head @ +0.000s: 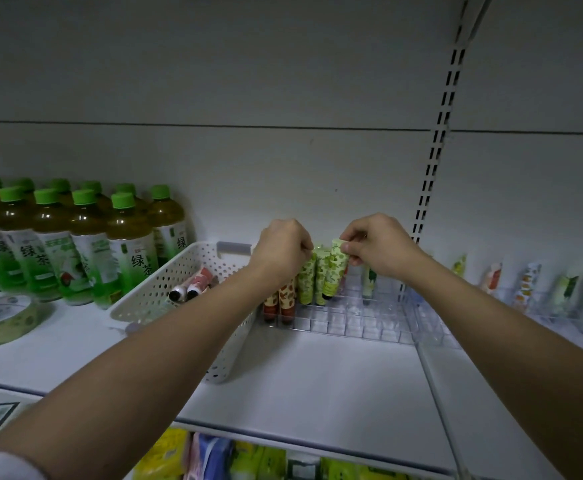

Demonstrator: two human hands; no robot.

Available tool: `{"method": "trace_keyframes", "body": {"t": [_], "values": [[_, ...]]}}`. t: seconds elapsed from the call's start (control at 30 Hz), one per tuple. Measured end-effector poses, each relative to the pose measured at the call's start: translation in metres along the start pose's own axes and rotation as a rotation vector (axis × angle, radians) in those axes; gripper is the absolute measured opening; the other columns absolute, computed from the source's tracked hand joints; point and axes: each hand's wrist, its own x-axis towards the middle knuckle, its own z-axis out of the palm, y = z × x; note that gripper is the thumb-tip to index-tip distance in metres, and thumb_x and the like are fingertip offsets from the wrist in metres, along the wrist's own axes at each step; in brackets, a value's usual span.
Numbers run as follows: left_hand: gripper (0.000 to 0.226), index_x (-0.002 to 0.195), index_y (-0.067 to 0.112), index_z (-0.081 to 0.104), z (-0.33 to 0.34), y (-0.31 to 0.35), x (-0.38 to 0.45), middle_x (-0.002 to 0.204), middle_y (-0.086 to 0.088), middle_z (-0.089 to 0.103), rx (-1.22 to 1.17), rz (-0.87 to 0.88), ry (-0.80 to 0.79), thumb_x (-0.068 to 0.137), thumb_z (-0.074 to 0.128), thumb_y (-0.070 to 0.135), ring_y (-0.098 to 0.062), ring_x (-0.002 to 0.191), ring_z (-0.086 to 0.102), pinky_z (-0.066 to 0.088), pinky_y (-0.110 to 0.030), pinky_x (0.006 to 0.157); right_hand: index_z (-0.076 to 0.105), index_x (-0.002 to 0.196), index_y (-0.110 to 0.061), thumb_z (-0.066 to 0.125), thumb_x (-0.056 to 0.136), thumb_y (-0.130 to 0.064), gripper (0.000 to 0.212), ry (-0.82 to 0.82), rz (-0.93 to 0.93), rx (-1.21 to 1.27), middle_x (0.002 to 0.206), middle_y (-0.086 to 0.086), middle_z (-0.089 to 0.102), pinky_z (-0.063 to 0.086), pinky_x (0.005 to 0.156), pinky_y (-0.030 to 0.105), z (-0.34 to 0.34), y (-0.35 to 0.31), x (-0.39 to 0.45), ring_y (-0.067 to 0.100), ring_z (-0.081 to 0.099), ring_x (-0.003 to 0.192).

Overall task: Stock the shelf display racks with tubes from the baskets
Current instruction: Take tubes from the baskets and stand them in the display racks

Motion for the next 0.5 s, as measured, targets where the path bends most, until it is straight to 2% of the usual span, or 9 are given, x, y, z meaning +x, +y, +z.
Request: {"method": "trace_keyframes", "body": {"t": [0.1, 0.3, 0.5], "values": [[0.013, 0.096, 0.014, 0.078, 0.005, 0.001, -0.002, 0.100, -0.003, 0.074, 0.032, 0.006, -0.033, 0.086, 0.070, 0.010, -0.019, 0.092, 0.067, 0.053, -0.032, 0.089, 0.072, 0.087, -0.015, 0.070, 0.089, -0.010, 0.006, -0.012, -0.009, 0.013, 0.074, 0.002, 0.071, 0.060, 0.069, 0.027, 0.001, -0.003, 0.001, 0.012, 0.070, 0.061], [0.016, 0.094, 0.017, 0.078, 0.015, 0.001, -0.003, 0.094, -0.005, 0.074, 0.090, 0.010, -0.046, 0.087, 0.065, 0.011, -0.023, 0.090, 0.064, 0.050, -0.030, 0.078, 0.073, 0.091, -0.011, 0.069, 0.090, -0.008, 0.005, -0.031, -0.020, 0.003, 0.078, 0.004, 0.071, 0.061, 0.072, 0.031, 0.004, -0.007, 0.000, 0.017, 0.072, 0.067], [0.027, 0.113, 0.019, 0.071, 0.003, -0.003, -0.009, 0.107, -0.005, 0.066, 0.059, 0.023, 0.004, 0.089, 0.064, 0.030, -0.024, 0.102, 0.055, 0.050, -0.038, 0.086, 0.073, 0.089, -0.013, 0.067, 0.091, -0.008, 0.008, -0.039, -0.021, -0.014, 0.082, 0.003, 0.070, 0.060, 0.073, 0.030, 0.001, -0.014, -0.001, 0.019, 0.071, 0.071]]}}
